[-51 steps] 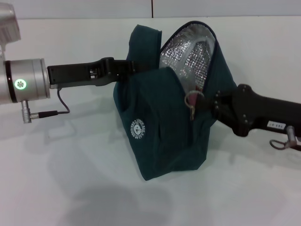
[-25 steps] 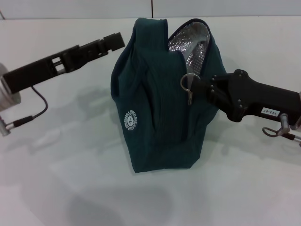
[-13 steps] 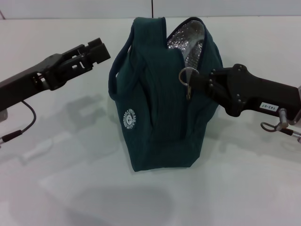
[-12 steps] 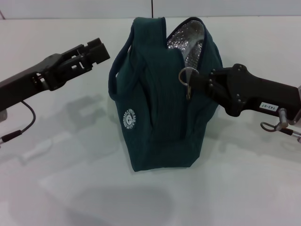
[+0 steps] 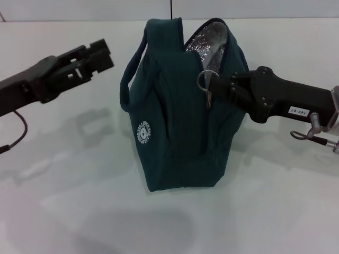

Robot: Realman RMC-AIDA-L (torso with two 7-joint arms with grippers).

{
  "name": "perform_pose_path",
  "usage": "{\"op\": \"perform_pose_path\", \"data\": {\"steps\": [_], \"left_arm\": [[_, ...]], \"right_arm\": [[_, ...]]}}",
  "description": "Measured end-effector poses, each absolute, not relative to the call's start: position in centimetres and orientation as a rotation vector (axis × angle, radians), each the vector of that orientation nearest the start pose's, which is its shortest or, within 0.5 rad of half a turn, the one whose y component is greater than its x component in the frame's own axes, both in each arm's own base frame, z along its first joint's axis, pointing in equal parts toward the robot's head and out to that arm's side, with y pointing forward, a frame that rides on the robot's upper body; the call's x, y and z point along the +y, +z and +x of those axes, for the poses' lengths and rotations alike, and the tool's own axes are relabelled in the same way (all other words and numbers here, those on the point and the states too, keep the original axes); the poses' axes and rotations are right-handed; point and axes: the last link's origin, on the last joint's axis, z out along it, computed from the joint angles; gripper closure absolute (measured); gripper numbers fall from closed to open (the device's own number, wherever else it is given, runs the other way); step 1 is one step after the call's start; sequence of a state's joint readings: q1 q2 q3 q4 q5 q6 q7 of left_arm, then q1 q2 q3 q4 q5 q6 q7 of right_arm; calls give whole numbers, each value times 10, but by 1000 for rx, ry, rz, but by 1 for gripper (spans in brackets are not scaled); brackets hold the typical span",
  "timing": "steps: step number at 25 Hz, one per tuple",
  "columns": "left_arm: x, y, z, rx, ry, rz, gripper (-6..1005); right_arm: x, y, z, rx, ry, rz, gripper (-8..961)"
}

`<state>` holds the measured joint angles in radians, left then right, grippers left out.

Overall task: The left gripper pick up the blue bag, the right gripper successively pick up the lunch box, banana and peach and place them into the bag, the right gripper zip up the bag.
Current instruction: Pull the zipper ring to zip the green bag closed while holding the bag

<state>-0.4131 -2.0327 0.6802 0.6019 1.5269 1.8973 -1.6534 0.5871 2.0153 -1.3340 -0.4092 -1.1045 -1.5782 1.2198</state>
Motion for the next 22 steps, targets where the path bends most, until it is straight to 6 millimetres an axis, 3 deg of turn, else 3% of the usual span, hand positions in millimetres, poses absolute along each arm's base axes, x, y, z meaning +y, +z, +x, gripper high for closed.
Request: {"op": "perform_pose_path", "data": {"steps": [12, 22], "left_arm": [[246, 44, -265, -687, -1494, -2503, 315], [243, 20, -269, -593, -1442, -2483, 326]], "right_arm": [[327, -16, 181, 326, 1441, -2601, 945], [343, -16, 164, 273, 1442, -2584, 945]]}}
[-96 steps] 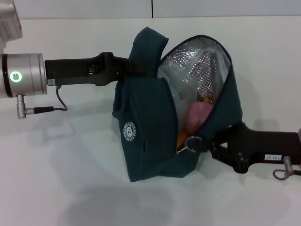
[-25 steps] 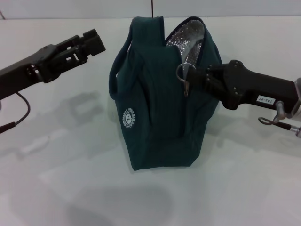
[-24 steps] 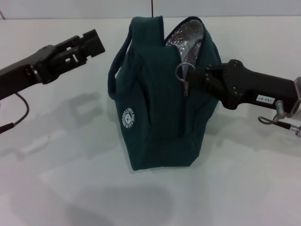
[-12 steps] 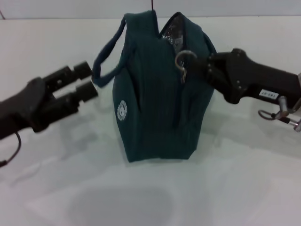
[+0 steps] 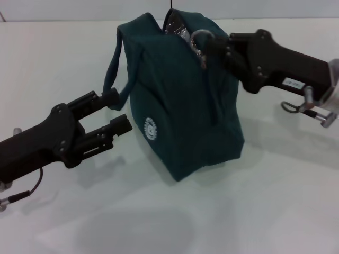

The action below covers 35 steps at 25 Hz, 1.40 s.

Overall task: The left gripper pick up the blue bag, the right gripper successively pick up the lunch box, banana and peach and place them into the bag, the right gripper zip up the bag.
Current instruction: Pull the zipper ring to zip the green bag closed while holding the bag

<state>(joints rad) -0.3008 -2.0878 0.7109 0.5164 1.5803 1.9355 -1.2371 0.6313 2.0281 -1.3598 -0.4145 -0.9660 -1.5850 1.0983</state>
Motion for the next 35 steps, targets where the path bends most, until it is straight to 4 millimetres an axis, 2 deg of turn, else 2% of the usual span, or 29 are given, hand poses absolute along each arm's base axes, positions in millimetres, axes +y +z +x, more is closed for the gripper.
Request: {"op": "perform_pose_path", "data": {"steps": [7, 17, 28, 35], "left_arm": [[250, 16, -274, -630, -1393, -2436, 334], [261, 13, -284, -659, -1294, -2369, 345], [274, 7, -270, -648, -1320, -2415, 357], [288, 7, -267, -774, -1327, -2402, 365]], "right_arm": [[346, -30, 142, 207, 1404, -2694, 944], [353, -37, 125, 146, 1370, -2736, 944], [359, -38, 118, 129, 1351, -2736, 944], [360, -43, 114, 113, 1317, -2763, 943]]}}
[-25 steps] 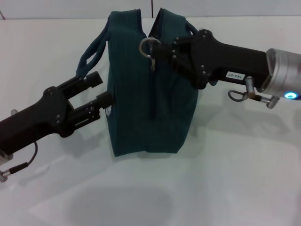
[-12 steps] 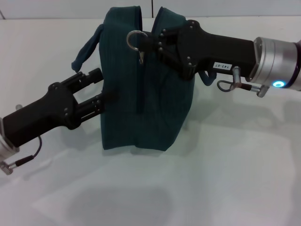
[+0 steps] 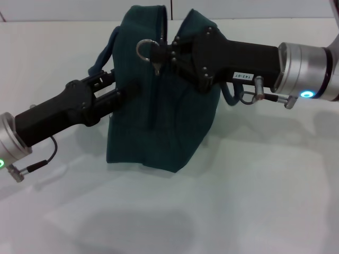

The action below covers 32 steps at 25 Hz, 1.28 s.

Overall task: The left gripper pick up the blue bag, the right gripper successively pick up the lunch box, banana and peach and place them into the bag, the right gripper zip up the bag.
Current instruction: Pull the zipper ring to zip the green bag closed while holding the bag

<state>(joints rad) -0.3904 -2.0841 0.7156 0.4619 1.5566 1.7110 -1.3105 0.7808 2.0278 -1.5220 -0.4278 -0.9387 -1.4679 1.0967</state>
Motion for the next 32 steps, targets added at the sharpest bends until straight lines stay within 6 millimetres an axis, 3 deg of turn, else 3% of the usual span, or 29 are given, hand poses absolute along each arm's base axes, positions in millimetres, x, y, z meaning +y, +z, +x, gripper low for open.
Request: {"op": "perform_pose_path", "data": {"steps": [4, 9, 15, 32], "left_arm": [[289, 7, -265, -748, -1319, -2414, 369], [292, 8, -262, -717, -1316, -2424, 619], [294, 7, -259, -686, -1310, -2444, 728], [282, 0, -260, -665, -1273, -2549, 837]], "right_arm": [[361, -44, 112, 102, 1309, -2767, 943], [361, -44, 111, 96, 1308, -2763, 943], [362, -41, 111, 106, 1328, -2743, 943], [364, -26, 119, 180, 1427, -2611, 942]]}}
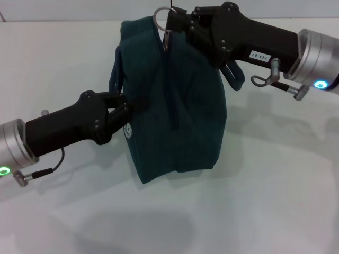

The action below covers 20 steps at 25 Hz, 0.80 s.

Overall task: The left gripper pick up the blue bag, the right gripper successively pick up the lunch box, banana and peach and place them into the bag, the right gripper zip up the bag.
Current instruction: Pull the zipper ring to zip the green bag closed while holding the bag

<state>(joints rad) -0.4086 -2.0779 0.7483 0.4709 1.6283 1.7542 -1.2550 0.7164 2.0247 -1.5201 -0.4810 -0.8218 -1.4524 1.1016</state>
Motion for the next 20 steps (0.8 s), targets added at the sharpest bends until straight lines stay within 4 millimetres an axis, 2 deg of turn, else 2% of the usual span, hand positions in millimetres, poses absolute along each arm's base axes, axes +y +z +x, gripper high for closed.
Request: {"op": "perform_pose_path", "data": {"steps": [7, 20], "left_arm": [[280, -2, -259, -655, -1275, -2568, 909], [278, -6, -256, -628, -1260, -2623, 939]], "right_arm": [[364, -26, 120, 210, 1434, -2611, 942], [362, -21, 119, 293, 1502, -2603, 942]]}}
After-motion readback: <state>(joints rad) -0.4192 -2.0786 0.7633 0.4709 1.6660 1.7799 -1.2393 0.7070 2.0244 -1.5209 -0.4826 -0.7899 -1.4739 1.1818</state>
